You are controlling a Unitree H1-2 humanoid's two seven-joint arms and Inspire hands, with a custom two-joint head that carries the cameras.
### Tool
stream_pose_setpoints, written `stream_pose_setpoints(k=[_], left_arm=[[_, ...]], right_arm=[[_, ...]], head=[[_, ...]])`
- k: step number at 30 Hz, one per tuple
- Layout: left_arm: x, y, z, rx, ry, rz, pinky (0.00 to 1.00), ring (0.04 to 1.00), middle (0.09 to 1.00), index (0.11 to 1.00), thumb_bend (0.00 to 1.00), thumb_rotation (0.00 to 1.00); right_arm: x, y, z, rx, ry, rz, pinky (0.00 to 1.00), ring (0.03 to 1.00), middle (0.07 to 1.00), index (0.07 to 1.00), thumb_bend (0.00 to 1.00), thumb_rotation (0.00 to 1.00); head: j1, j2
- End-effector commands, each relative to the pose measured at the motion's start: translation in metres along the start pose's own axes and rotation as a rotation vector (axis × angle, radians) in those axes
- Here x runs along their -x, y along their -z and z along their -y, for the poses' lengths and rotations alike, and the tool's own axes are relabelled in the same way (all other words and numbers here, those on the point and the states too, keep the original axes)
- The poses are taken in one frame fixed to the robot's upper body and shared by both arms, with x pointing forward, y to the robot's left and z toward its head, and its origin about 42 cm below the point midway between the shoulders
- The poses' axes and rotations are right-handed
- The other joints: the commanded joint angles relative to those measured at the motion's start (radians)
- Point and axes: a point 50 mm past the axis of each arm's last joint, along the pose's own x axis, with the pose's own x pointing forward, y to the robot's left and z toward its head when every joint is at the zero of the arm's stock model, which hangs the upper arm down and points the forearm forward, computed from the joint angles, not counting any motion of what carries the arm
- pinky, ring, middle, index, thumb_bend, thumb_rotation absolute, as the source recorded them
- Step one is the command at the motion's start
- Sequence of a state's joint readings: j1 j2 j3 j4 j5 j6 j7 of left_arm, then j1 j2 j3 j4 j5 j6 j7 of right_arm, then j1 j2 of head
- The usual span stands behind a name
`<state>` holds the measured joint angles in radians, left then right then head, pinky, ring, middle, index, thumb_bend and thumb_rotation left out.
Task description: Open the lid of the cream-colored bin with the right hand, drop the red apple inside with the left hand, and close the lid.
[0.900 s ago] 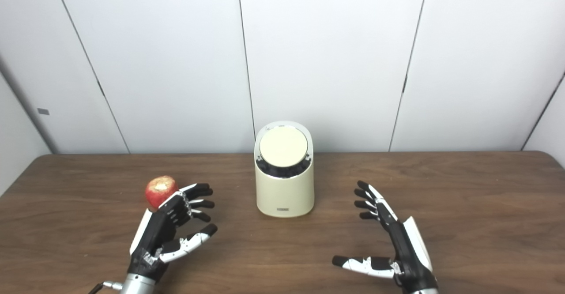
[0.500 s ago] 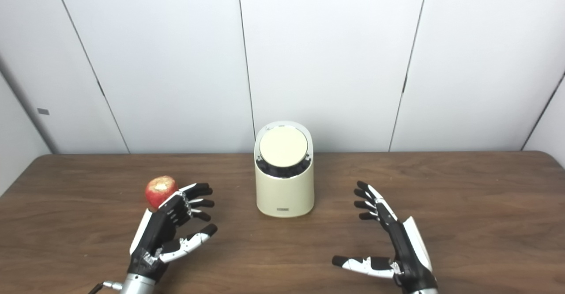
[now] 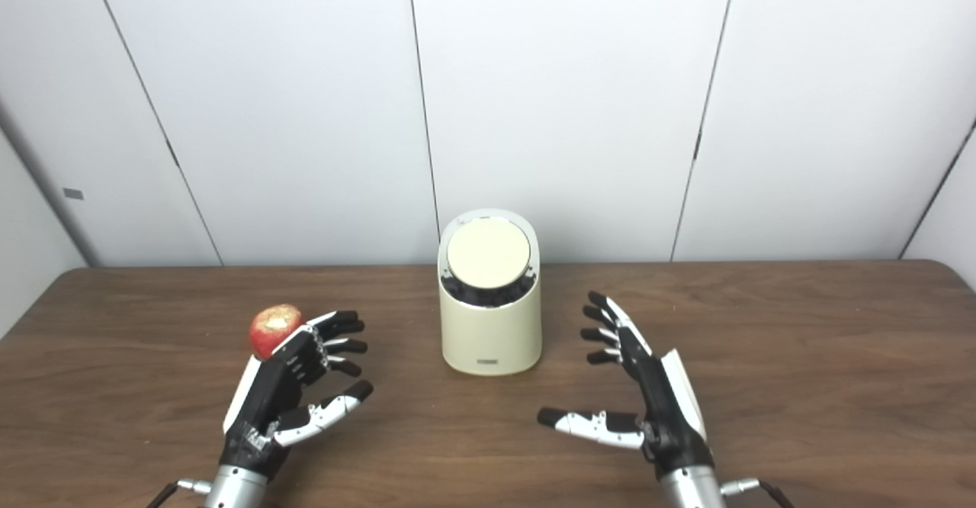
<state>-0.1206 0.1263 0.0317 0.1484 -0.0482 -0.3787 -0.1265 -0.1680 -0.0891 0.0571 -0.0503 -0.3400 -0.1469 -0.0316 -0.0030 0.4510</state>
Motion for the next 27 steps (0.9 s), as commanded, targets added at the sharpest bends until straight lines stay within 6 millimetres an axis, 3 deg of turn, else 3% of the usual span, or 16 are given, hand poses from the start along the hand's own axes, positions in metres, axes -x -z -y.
stream_pose_setpoints(k=[1,5,7,10,13,16,21,27], left_arm=[[0.019,0.020,0.000,0.007,-0.014,-0.062,0.58,0.703,0.776,0.791,0.59,0.00],[0.019,0.021,0.000,0.000,-0.018,-0.059,0.57,0.695,0.773,0.791,0.59,0.00],[0.018,0.022,0.000,0.002,-0.021,-0.053,0.57,0.686,0.768,0.786,0.59,0.00],[0.018,0.022,0.001,0.009,-0.022,-0.045,0.57,0.684,0.766,0.781,0.59,0.00],[0.017,0.022,0.002,0.018,-0.017,-0.040,0.57,0.687,0.771,0.783,0.58,0.00],[0.017,0.022,0.002,0.008,-0.012,-0.038,0.57,0.688,0.768,0.782,0.58,0.00],[0.017,0.023,0.003,0.007,-0.009,-0.037,0.57,0.691,0.772,0.784,0.58,0.00],[0.016,0.023,0.006,0.010,-0.004,-0.040,0.58,0.699,0.775,0.788,0.58,0.00]], right_arm=[[-0.029,-0.028,0.016,0.061,0.017,0.091,0.66,0.804,0.876,0.905,0.76,0.28],[-0.052,-0.046,0.028,0.124,-0.008,0.045,0.73,0.849,0.894,0.915,0.79,0.35],[-0.062,-0.053,0.034,0.168,-0.014,0.022,0.71,0.853,0.897,0.932,0.77,0.49],[-0.075,-0.062,0.041,0.240,-0.028,0.007,0.70,0.848,0.900,0.947,0.75,0.56],[-0.089,-0.068,0.046,0.260,-0.022,0.006,0.71,0.854,0.906,0.941,0.79,0.57],[-0.102,-0.075,0.047,0.262,-0.011,0.030,0.73,0.870,0.907,0.936,0.79,0.51],[-0.122,-0.092,0.044,0.291,-0.023,-0.022,0.78,0.875,0.900,0.954,0.84,0.59],[-0.140,-0.105,0.038,0.363,-0.043,-0.059,0.72,0.864,0.914,0.959,0.88,0.60]], head=[[-0.006,-0.001],[-0.007,0.000],[-0.007,0.000],[-0.012,0.001],[-0.010,0.000],[-0.010,0.000],[-0.014,0.003],[-0.008,0.002]])
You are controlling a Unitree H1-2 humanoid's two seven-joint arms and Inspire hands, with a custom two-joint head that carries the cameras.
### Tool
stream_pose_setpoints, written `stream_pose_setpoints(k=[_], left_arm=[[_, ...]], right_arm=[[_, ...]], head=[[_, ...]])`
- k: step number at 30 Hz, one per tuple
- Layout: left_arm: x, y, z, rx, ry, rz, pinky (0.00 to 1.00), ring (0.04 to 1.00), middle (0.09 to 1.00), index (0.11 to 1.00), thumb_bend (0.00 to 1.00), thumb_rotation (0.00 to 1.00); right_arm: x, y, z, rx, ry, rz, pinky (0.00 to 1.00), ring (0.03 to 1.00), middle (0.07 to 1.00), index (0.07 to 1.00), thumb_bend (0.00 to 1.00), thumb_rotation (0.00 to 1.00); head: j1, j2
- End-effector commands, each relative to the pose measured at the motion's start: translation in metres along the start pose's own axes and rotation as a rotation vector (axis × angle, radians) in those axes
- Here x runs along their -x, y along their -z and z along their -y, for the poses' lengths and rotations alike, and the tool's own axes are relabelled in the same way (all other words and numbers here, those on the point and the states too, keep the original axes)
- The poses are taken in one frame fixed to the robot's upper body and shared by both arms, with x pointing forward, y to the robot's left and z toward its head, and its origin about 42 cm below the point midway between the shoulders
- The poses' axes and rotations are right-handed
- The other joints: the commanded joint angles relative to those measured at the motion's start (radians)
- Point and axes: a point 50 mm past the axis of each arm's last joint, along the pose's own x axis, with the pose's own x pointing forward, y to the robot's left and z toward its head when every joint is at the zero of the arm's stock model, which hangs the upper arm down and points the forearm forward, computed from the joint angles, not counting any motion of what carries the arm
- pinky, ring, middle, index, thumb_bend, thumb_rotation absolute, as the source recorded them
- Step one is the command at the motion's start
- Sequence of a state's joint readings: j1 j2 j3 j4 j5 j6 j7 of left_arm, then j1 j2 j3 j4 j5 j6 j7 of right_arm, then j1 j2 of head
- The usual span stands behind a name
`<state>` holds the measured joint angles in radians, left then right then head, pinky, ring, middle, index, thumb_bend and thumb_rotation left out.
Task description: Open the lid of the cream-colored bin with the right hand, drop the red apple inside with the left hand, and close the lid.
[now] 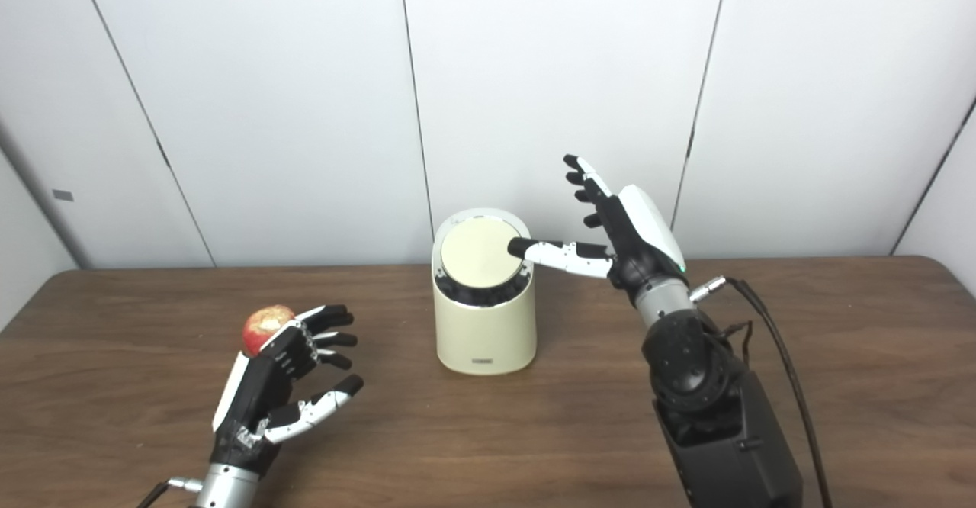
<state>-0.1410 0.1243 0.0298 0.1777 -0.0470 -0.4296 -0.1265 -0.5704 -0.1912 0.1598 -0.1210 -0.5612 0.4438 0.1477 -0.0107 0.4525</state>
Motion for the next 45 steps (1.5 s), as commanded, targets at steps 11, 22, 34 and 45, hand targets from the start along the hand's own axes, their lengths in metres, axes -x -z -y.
stream_pose_setpoints(k=[11,22,34,45], left_arm=[[0.020,0.020,0.008,0.006,-0.009,-0.077,0.56,0.686,0.771,0.782,0.58,0.00],[0.021,0.018,0.009,0.009,-0.007,-0.074,0.56,0.685,0.774,0.785,0.58,0.00],[0.021,0.016,0.014,0.008,0.000,-0.080,0.57,0.689,0.769,0.782,0.58,0.00],[0.021,0.014,0.015,0.014,0.008,-0.079,0.56,0.687,0.770,0.785,0.58,0.00]], right_arm=[[-0.030,-0.034,0.005,0.084,0.040,0.038,0.64,0.817,0.900,0.941,0.89,0.53],[-0.042,-0.041,-0.011,0.109,0.027,0.029,0.67,0.842,0.914,0.941,0.90,0.47],[-0.051,-0.042,-0.025,0.194,-0.004,0.018,0.65,0.856,0.908,0.942,0.91,0.51],[-0.060,-0.034,-0.029,0.276,-0.010,-0.006,0.63,0.842,0.894,0.927,0.92,0.43]], head=[[0.008,0.002],[0.005,0.014],[0.016,0.021],[0.015,0.032]])
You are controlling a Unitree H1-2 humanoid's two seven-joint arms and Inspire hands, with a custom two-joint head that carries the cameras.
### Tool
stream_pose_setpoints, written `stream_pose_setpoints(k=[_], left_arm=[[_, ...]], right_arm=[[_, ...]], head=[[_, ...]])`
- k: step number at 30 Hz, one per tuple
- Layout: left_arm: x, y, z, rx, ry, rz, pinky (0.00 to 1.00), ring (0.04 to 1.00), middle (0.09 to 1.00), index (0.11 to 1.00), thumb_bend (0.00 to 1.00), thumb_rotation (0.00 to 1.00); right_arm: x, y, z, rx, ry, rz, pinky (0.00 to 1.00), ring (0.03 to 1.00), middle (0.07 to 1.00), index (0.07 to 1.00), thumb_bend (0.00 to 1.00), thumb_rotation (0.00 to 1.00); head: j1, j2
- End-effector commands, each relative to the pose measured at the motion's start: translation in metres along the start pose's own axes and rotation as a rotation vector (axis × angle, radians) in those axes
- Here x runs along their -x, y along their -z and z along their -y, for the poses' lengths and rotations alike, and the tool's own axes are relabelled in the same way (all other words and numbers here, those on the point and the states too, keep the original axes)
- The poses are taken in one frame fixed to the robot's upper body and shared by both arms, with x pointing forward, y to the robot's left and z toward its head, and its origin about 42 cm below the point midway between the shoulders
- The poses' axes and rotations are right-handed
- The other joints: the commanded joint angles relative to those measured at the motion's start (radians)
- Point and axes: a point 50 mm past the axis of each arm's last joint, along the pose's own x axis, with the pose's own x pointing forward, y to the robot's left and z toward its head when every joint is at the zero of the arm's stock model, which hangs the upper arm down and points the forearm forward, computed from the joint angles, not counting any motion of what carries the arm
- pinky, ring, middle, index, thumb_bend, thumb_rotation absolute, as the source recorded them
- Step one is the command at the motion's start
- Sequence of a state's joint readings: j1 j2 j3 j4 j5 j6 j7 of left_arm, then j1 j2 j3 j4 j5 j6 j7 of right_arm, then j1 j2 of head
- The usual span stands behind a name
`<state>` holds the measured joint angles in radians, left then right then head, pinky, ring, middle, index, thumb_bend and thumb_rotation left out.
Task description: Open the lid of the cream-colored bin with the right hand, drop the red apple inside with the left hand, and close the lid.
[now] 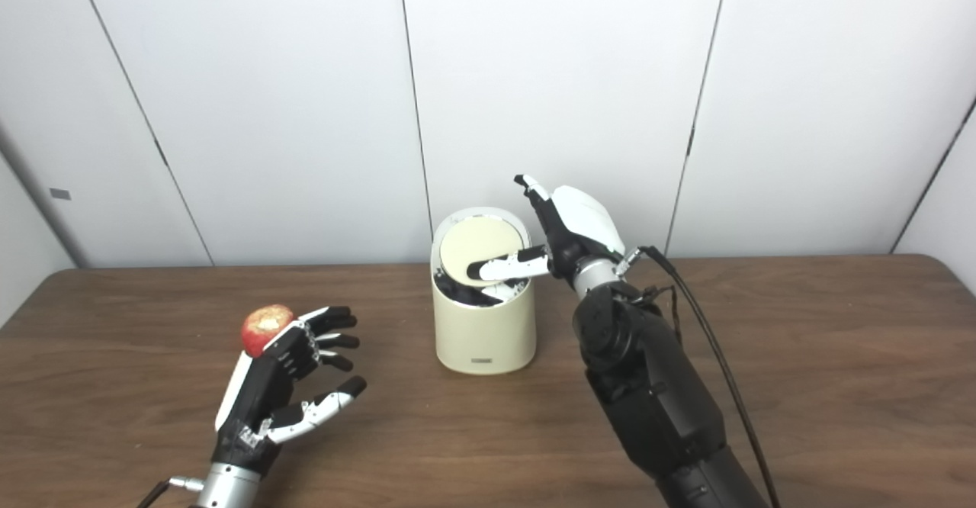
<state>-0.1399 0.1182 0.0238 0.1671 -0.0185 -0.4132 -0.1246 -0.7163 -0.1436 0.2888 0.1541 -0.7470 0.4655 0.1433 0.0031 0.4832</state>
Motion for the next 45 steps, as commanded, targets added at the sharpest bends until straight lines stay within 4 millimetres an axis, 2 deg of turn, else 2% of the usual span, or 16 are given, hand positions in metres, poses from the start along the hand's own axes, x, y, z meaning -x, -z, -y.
stream_pose_setpoints(k=[1,13,18,22,24,28,30,34,37,38,40,42,45], left_arm=[[0.022,0.014,0.011,0.032,-0.005,-0.069,0.56,0.687,0.770,0.786,0.58,0.00],[0.022,0.012,0.010,0.022,-0.010,-0.062,0.56,0.680,0.766,0.780,0.58,0.00],[0.022,0.012,0.009,0.022,-0.011,-0.063,0.55,0.683,0.769,0.781,0.58,0.00],[0.022,0.012,0.009,0.025,-0.013,-0.065,0.56,0.686,0.769,0.779,0.58,0.00],[0.021,0.012,0.009,0.025,-0.011,-0.062,0.56,0.684,0.769,0.780,0.58,0.00],[0.021,0.011,0.009,0.021,-0.012,-0.063,0.56,0.685,0.770,0.779,0.58,0.00],[0.021,0.012,0.009,0.027,-0.010,-0.060,0.56,0.688,0.771,0.779,0.58,0.00],[0.021,0.012,0.008,0.023,-0.008,-0.057,0.56,0.686,0.767,0.778,0.58,0.00],[0.020,0.012,0.008,0.016,-0.008,-0.058,0.55,0.681,0.767,0.778,0.58,0.00],[0.020,0.012,0.008,0.015,-0.008,-0.059,0.55,0.681,0.767,0.777,0.58,0.00],[0.020,0.012,0.008,0.014,-0.008,-0.059,0.56,0.682,0.767,0.777,0.58,0.00],[0.020,0.011,0.008,0.014,-0.006,-0.057,0.55,0.679,0.767,0.778,0.59,0.00],[0.019,0.010,0.009,0.017,-0.008,-0.055,0.55,0.681,0.767,0.777,0.58,0.00]], right_arm=[[-0.010,-0.016,0.022,0.057,0.088,0.047,0.63,0.840,0.892,0.925,0.93,0.42],[-0.007,-0.004,0.010,0.214,0.074,0.025,0.69,0.815,0.893,0.900,0.89,0.22],[-0.003,-0.003,0.011,0.212,0.063,0.035,0.68,0.817,0.901,0.893,0.90,0.23],[0.004,-0.009,0.028,0.102,0.074,0.067,0.70,0.842,0.907,0.902,0.87,0.28],[0.009,-0.013,0.039,0.070,0.097,0.090,0.65,0.819,0.900,0.910,0.86,0.34],[0.021,-0.011,0.062,-0.067,0.154,0.121,0.64,0.819,0.900,0.893,0.84,0.31],[0.028,-0.005,0.068,-0.135,0.178,0.137,0.62,0.811,0.890,0.888,0.84,0.30],[0.042,0.022,0.068,-0.241,0.228,0.163,0.63,0.789,0.871,0.864,0.84,0.27],[0.055,0.047,0.058,-0.286,0.233,0.166,0.67,0.796,0.853,0.835,0.83,0.27],[0.060,0.055,0.054,-0.301,0.227,0.167,0.65,0.824,0.903,0.842,0.84,0.26],[0.070,0.070,0.044,-0.326,0.213,0.160,0.65,0.848,0.944,0.849,0.84,0.27],[0.082,0.083,0.036,-0.341,0.192,0.150,0.67,0.815,0.889,0.853,0.84,0.31],[0.098,0.095,0.025,-0.348,0.167,0.148,0.66,0.797,0.859,0.857,0.83,0.32]], head=[[0.004,0.006],[0.012,0.015],[0.012,0.016],[0.012,0.017],[0.012,0.017],[0.011,0.018],[0.011,0.018],[0.008,0.019],[0.005,0.019],[0.005,0.019],[0.005,0.019],[0.005,0.019],[0.009,0.020]])
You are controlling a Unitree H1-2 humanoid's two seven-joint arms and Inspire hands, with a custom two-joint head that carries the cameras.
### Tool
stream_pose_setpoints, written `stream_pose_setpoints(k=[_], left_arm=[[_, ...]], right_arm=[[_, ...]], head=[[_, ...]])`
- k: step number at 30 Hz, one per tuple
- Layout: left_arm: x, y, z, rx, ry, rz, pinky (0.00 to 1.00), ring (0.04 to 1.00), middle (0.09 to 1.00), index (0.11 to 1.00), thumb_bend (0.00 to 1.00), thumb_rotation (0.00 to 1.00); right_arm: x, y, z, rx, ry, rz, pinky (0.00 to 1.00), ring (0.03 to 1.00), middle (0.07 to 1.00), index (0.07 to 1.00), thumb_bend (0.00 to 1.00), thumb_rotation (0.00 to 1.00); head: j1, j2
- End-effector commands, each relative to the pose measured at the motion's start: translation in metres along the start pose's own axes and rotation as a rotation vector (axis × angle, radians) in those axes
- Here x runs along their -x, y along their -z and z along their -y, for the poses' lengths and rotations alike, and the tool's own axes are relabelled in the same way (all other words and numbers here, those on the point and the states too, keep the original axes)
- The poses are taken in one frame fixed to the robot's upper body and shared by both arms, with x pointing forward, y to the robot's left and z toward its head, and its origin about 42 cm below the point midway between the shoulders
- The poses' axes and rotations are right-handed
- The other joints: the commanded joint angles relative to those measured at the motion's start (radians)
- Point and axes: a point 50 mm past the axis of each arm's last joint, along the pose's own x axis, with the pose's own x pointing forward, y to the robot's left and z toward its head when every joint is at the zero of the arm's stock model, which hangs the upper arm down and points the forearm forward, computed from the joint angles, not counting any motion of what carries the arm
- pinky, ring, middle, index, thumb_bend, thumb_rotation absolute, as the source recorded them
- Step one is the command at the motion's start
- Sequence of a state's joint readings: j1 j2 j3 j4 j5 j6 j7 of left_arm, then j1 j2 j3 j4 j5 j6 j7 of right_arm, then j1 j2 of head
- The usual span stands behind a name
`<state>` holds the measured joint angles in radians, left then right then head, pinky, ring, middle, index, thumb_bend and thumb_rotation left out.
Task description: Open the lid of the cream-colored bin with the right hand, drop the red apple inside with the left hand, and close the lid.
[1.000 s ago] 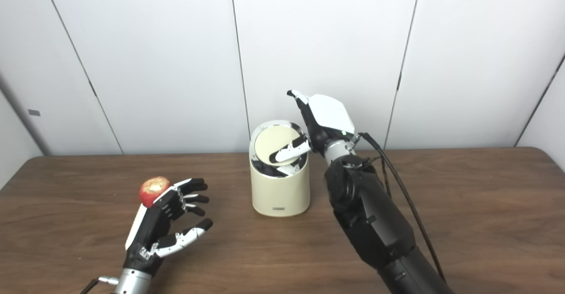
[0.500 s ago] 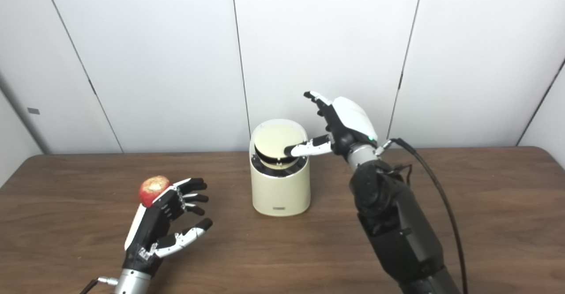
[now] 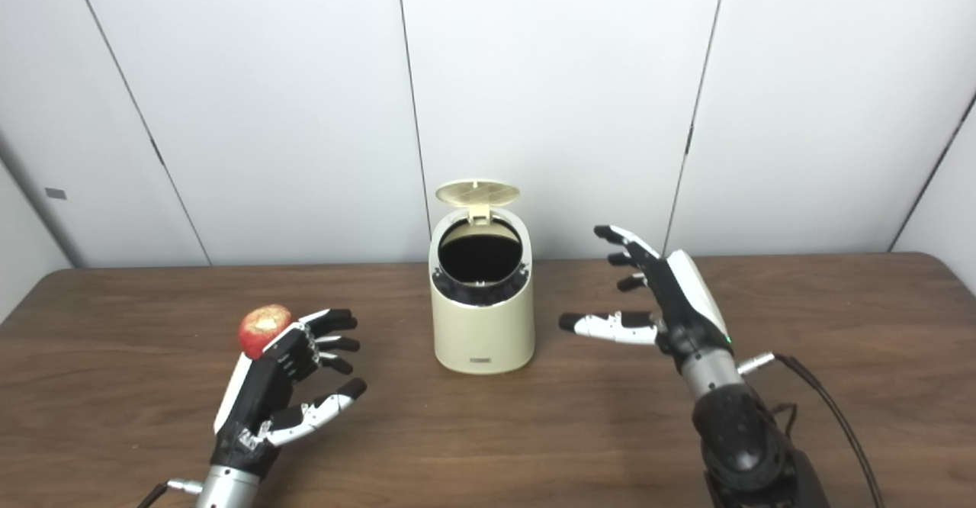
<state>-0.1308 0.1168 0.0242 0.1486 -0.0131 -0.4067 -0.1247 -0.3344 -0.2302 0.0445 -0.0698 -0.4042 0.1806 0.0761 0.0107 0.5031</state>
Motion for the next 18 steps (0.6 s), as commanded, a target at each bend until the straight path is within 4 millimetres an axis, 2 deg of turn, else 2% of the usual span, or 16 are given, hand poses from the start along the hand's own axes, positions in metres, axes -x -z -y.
stream_pose_setpoints(k=[1,4,12,15,18], left_arm=[[0.018,0.013,0.008,0.023,-0.009,-0.056,0.55,0.681,0.767,0.777,0.58,0.00],[0.018,0.013,0.008,0.022,-0.013,-0.053,0.55,0.680,0.764,0.776,0.58,0.00],[0.017,0.010,0.007,0.025,-0.030,-0.047,0.55,0.673,0.761,0.775,0.60,0.00],[0.015,0.000,0.002,-0.050,-0.043,-0.009,0.55,0.660,0.748,0.766,0.62,0.00],[0.008,-0.023,-0.005,-0.141,-0.077,0.065,0.52,0.654,0.733,0.752,0.63,0.00]], right_arm=[[-0.001,-0.018,0.012,-0.006,0.050,0.133,0.66,0.794,0.857,0.857,0.83,0.32],[0.014,-0.006,0.005,-0.037,0.039,0.166,0.64,0.788,0.855,0.859,0.81,0.28],[0.033,0.013,-0.005,-0.096,0.035,0.154,0.71,0.803,0.864,0.856,0.82,0.21],[0.039,0.019,-0.006,-0.105,0.027,0.141,0.72,0.812,0.874,0.866,0.80,0.21],[0.044,0.026,-0.004,-0.125,0.016,0.131,0.73,0.824,0.884,0.872,0.79,0.18]], head=[[0.002,0.002],[0.005,0.002],[0.026,0.002],[0.060,0.000],[0.112,-0.005]])
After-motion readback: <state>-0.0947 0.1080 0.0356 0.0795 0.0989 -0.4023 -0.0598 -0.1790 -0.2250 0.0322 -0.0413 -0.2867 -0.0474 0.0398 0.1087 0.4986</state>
